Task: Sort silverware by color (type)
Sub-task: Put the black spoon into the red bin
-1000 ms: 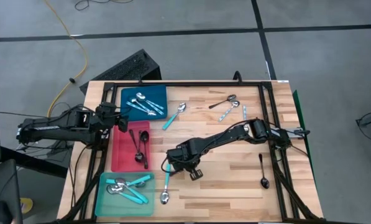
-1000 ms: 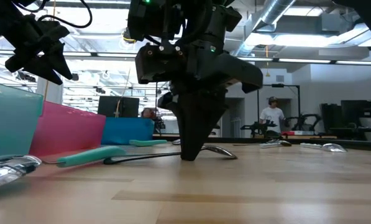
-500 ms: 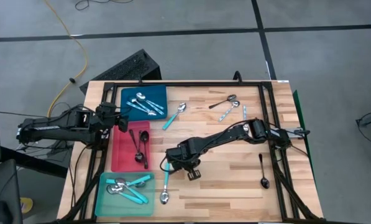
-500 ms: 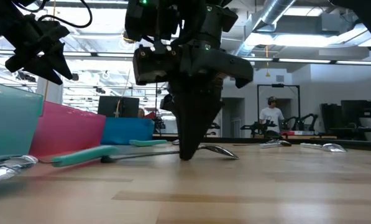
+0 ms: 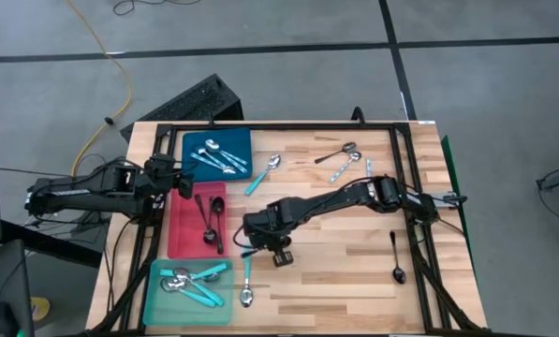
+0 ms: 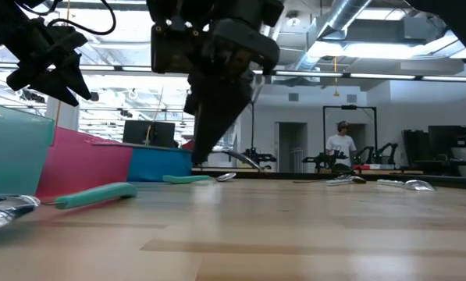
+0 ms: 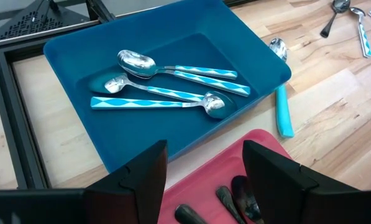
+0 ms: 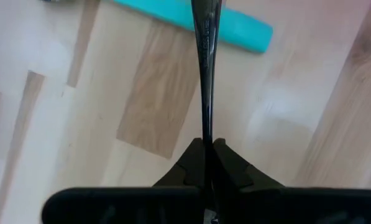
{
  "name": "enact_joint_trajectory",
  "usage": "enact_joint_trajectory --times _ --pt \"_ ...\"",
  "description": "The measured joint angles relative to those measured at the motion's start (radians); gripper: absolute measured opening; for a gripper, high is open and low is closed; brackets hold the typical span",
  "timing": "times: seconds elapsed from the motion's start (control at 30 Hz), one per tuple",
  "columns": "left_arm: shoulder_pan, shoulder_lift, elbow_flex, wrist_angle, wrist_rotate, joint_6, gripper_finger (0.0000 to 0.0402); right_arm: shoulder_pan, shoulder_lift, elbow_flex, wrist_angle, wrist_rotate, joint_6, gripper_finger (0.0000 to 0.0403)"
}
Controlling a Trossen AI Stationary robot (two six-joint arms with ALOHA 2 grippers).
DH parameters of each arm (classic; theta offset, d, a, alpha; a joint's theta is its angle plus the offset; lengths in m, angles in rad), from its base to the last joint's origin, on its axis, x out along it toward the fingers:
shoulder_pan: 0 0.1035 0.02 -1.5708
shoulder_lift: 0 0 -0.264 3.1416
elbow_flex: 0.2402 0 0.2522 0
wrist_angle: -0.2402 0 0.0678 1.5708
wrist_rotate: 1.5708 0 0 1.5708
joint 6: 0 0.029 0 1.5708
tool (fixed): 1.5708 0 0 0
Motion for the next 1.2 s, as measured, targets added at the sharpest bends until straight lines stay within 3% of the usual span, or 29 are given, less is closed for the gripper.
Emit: enact_joint_trajectory --times 0.73,1.03,1.2 --pt "0.0 0.0 0.0 0.0 0.021 0.0 0.0195 -0.002 -0.004 0.087 0.081 -0.007 -0.037 0.0029" --pt "0.0 0.0 0.0 0.0 0.021 0.0 0.0195 -0.019 -0.004 0.087 0.171 -0.116 -0.038 0.0029" --pt "0.0 0.0 0.0 -0.004 0.027 0.001 0.0195 -0.048 -0.004 0.087 0.231 -0.25 -0.033 0.0029"
